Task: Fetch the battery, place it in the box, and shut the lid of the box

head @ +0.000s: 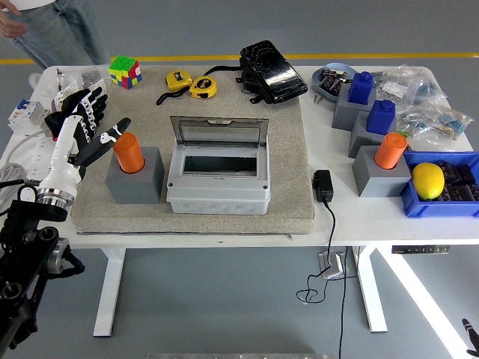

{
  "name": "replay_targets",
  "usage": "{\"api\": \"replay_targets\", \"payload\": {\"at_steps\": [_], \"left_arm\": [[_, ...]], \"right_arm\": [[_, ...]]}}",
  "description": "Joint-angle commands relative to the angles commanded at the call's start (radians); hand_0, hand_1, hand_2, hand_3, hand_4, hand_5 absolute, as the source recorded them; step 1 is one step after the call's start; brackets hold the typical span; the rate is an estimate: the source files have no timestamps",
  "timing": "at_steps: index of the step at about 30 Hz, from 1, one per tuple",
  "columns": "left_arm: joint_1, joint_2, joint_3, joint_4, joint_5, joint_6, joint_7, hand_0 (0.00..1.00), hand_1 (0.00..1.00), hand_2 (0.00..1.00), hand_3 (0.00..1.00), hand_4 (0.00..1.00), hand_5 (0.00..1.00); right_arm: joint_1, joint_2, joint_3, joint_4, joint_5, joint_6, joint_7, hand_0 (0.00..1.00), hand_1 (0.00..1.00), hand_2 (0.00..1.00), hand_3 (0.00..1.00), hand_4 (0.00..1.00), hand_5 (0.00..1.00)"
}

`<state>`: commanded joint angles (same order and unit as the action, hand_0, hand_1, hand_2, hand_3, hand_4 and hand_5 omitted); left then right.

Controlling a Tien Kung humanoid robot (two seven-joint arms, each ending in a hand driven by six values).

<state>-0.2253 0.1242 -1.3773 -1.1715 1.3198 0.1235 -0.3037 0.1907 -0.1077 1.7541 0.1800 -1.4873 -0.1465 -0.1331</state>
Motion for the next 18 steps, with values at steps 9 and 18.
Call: {"api": "replay_targets", "payload": {"at_steps": [9, 18], "left_arm": [[-0.01, -0.005, 0.013, 0.043, 0.002, 0.004, -0.009, 0.919, 0.98, 0.987, 0.985, 0.998, 0.457], [-0.015, -0.003, 0.017, 0.061, 0.018, 0.009, -0.012, 0.892, 0.98, 0.988, 0.993, 0.998, 0.313]], "right_arm": [[0.0, -0.002, -0.01, 0.0, 0.004, 0.0, 0.0, 0.848, 0.818, 0.778, 0.807, 0.998, 0.998], [-0.003, -0.004, -0.01, 0.0, 0.001, 0.0, -0.002, 0.847, 0.818, 0.778, 0.807, 0.998, 0.998]]}}
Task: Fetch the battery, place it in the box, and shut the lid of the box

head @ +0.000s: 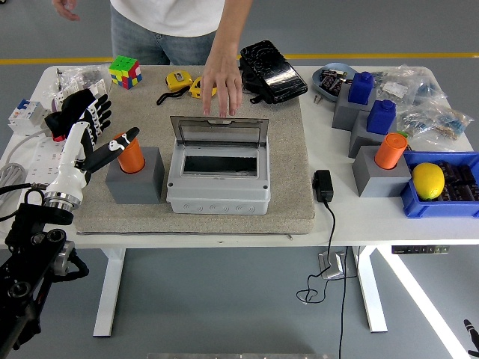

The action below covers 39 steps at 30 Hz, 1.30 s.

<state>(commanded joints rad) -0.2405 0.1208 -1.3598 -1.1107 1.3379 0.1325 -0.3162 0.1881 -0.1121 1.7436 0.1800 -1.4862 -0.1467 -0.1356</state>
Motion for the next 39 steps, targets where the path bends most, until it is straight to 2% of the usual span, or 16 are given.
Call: {"api": "replay_targets", "payload": {"at_steps": [10, 11, 16, 17, 39], "left_arm": [[0.008, -0.01, 0.024, -0.008, -0.003, 0.009, -0.002, 0.894, 0.982, 0.987, 0.99, 0.998, 0.352], [0.007, -0.011, 0.026, -0.005, -0.003, 0.013, -0.002, 0.861, 0.975, 0.986, 0.992, 0.998, 0.27], [0.006, -0.017, 0.031, 0.003, 0.0, 0.026, 0.0, 0.861, 0.975, 0.986, 0.992, 0.998, 0.27], [0.006, -0.018, 0.032, 0.005, 0.001, 0.028, 0.001, 0.847, 0.961, 0.976, 0.988, 0.998, 0.231], [-0.007, -0.048, 0.055, 0.047, -0.012, 0.076, -0.021, 0.802, 0.914, 0.9, 0.911, 0.998, 0.278]], "right_arm": [[0.002, 0.0, -0.005, 0.0, 0.005, -0.001, 0.001, 0.847, 0.818, 0.778, 0.808, 0.998, 0.998], [0.002, -0.001, -0.005, 0.0, 0.007, -0.001, 0.001, 0.847, 0.818, 0.778, 0.807, 0.998, 0.998], [0.002, -0.001, -0.002, 0.0, 0.005, -0.001, 0.0, 0.847, 0.818, 0.778, 0.807, 0.998, 0.998], [0.002, 0.0, -0.002, 0.0, 0.005, -0.001, 0.0, 0.847, 0.816, 0.778, 0.807, 0.998, 0.998], [0.006, 0.003, -0.002, 0.0, 0.01, 0.0, 0.002, 0.846, 0.817, 0.778, 0.806, 0.998, 0.998]]}}
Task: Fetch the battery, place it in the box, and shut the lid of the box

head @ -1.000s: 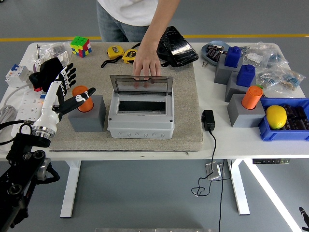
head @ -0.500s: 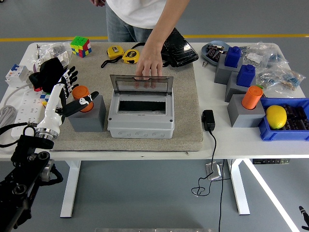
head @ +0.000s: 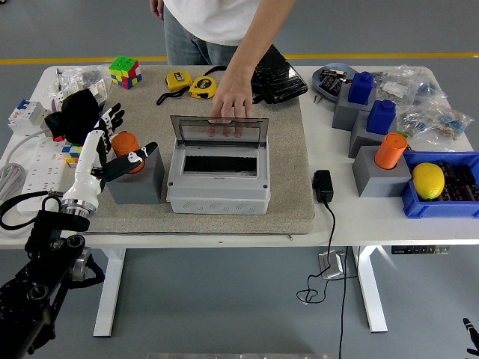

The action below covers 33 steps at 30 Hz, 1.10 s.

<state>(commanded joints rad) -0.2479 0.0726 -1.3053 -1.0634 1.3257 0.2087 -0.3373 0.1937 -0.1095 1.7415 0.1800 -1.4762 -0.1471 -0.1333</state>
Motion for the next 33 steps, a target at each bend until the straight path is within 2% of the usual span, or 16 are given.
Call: {"api": "replay_targets", "payload": {"at_steps": [7, 8, 13, 14, 33], "left_arm": [[-0.003, -0.007, 0.009, 0.025, -0.009, 0.007, -0.006, 0.813, 0.912, 0.886, 0.896, 0.998, 0.291], [-0.003, -0.007, 0.009, 0.025, -0.009, 0.008, -0.006, 0.806, 0.901, 0.839, 0.847, 0.998, 0.297], [-0.005, -0.007, 0.011, 0.029, -0.012, 0.009, -0.007, 0.806, 0.901, 0.839, 0.847, 0.998, 0.297], [-0.005, -0.008, 0.011, 0.03, -0.012, 0.009, -0.006, 0.762, 0.854, 0.789, 0.804, 0.998, 0.296], [-0.004, -0.014, 0.04, 0.045, -0.013, 0.017, -0.007, 0.77, 0.855, 0.779, 0.789, 0.998, 0.309]], "right_arm": [[0.001, -0.001, 0.002, 0.0, -0.001, 0.0, 0.0, 0.846, 0.817, 0.778, 0.806, 0.998, 0.998], [0.0, -0.001, 0.002, 0.0, -0.001, -0.001, 0.0, 0.845, 0.817, 0.778, 0.806, 0.998, 0.998], [-0.001, 0.001, 0.003, 0.0, -0.003, 0.0, 0.0, 0.845, 0.817, 0.778, 0.806, 0.998, 0.998], [-0.001, 0.001, 0.002, 0.0, -0.002, 0.0, 0.0, 0.844, 0.816, 0.778, 0.805, 0.998, 0.998], [-0.003, -0.003, 0.001, 0.0, -0.008, 0.0, -0.001, 0.844, 0.816, 0.778, 0.806, 0.998, 0.998]]}}
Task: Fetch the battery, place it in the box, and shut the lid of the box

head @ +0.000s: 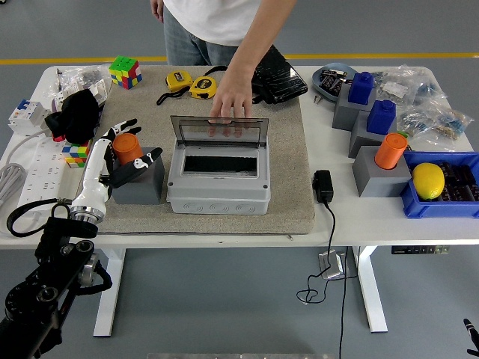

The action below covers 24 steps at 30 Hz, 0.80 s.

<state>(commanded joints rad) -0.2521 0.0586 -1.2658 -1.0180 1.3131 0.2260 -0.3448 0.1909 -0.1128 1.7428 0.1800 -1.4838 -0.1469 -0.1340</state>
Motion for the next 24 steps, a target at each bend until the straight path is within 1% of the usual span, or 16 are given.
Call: {"api": "replay_targets", "payload": {"at_steps": [7, 10, 11, 16, 17, 22, 23, 24], "left_arm": [[0.005, 0.001, 0.002, -0.001, 0.008, 0.007, 0.003, 0.765, 0.854, 0.779, 0.788, 0.998, 0.307], [0.006, 0.001, 0.004, -0.002, 0.013, 0.017, 0.005, 0.765, 0.854, 0.779, 0.788, 0.998, 0.307], [0.005, 0.001, 0.004, -0.002, 0.013, 0.018, 0.005, 0.743, 0.832, 0.768, 0.78, 0.998, 0.262], [0.003, 0.002, 0.004, -0.008, 0.03, 0.038, 0.012, 0.743, 0.832, 0.768, 0.78, 0.998, 0.262], [0.002, 0.002, 0.003, -0.008, 0.033, 0.04, 0.013, 0.686, 0.78, 0.74, 0.751, 0.998, 0.134], [0.002, 0.002, 0.002, -0.01, 0.048, 0.046, 0.017, 0.686, 0.78, 0.74, 0.751, 0.998, 0.134], [0.002, 0.001, 0.002, -0.011, 0.048, 0.048, 0.016, 0.657, 0.758, 0.725, 0.737, 0.998, 0.057], [0.001, 0.001, 0.002, -0.011, 0.049, 0.049, 0.017, 0.657, 0.758, 0.725, 0.737, 0.998, 0.057]], "right_arm": [[-0.003, -0.001, 0.004, 0.0, -0.003, 0.0, 0.0, 0.845, 0.817, 0.778, 0.806, 0.998, 0.998], [-0.004, 0.0, 0.005, 0.0, -0.002, 0.0, 0.001, 0.845, 0.817, 0.778, 0.806, 0.998, 0.998], [-0.003, 0.0, 0.005, 0.0, -0.002, 0.0, 0.001, 0.845, 0.817, 0.777, 0.806, 0.998, 0.998], [-0.001, -0.001, 0.008, 0.0, -0.001, -0.001, 0.002, 0.845, 0.817, 0.777, 0.806, 0.998, 0.998], [-0.001, 0.0, 0.008, 0.0, -0.001, -0.001, 0.002, 0.845, 0.818, 0.777, 0.805, 0.998, 0.998], [-0.001, 0.0, 0.01, 0.0, -0.001, -0.001, 0.001, 0.845, 0.818, 0.777, 0.805, 0.998, 0.998], [0.0, 0.0, 0.008, 0.0, 0.001, -0.001, 0.002, 0.846, 0.818, 0.777, 0.805, 0.998, 0.998], [0.0, 0.0, 0.007, 0.0, 0.002, -0.001, 0.002, 0.846, 0.818, 0.777, 0.805, 0.998, 0.998]]}}
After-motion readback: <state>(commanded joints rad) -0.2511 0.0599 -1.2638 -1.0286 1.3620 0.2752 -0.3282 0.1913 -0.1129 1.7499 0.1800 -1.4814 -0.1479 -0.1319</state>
